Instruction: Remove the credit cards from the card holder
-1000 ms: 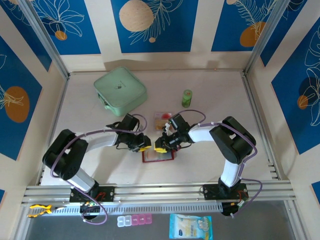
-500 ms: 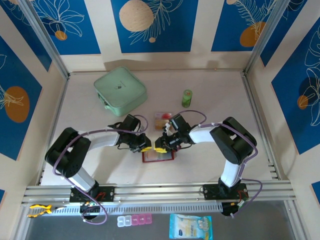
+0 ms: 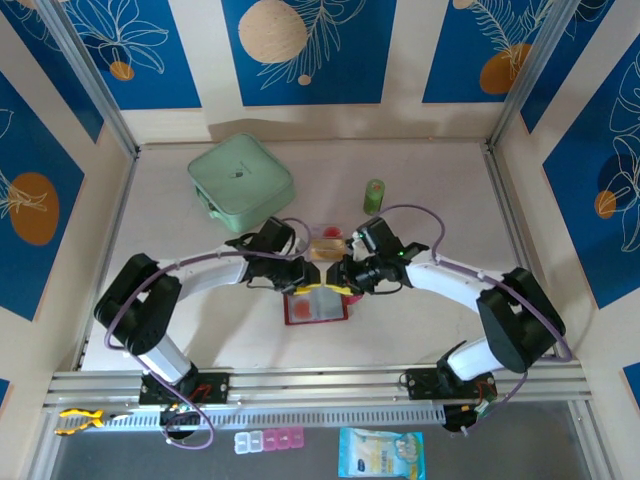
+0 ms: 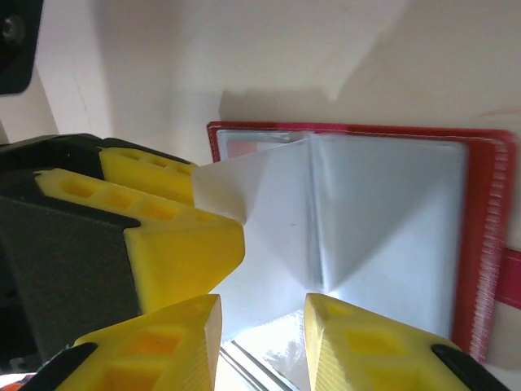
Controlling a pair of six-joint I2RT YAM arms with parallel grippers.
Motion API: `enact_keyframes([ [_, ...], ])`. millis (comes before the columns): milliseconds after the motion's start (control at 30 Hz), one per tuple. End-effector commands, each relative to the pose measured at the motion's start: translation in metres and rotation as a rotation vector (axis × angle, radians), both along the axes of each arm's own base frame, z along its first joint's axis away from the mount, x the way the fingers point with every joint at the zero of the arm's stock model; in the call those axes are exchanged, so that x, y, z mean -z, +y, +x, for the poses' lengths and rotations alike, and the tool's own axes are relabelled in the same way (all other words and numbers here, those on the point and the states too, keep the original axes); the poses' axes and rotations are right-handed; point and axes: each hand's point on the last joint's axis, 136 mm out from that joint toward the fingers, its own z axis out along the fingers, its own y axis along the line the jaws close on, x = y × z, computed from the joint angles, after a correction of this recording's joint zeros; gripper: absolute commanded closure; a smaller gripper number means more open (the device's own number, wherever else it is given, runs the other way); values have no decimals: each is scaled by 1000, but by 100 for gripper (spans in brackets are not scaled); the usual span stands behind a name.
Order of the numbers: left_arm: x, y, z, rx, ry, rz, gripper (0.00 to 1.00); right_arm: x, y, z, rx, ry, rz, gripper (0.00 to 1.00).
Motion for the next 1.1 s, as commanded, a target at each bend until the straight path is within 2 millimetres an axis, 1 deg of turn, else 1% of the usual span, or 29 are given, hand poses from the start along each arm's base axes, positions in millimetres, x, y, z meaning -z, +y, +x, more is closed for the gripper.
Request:
enact_keyframes([
  [0, -1, -14, -6, 58, 24, -8, 66, -4, -20, -3, 8, -8, -71, 66],
  [100, -2, -25, -6, 88, 15, -11, 65, -6, -28, -4, 20, -13, -82, 66],
  [233, 0, -35, -2, 109, 15, -12, 64, -9, -34, -8, 29, -12, -82, 65],
  [367, 4, -44, -2, 124, 21, -12, 63, -12, -38, -12, 33, -20, -84, 64],
  [467, 4, -47, -1, 127, 15, -10, 62, -13, -37, -14, 28, -18, -67, 63],
  [633, 5, -39, -2, 116, 0, 16, 61, -11, -32, -16, 24, 0, -47, 64],
  [800, 5, -25, -2, 86, -18, 36, 61, -10, -23, -15, 10, 9, -33, 66],
  [900, 5, -13, -2, 63, -29, 48, 62, -5, -16, -17, -12, 24, -38, 68],
  [1067, 9, 10, -7, 28, -30, 80, 68, 3, 0, -19, -43, 44, -50, 71],
])
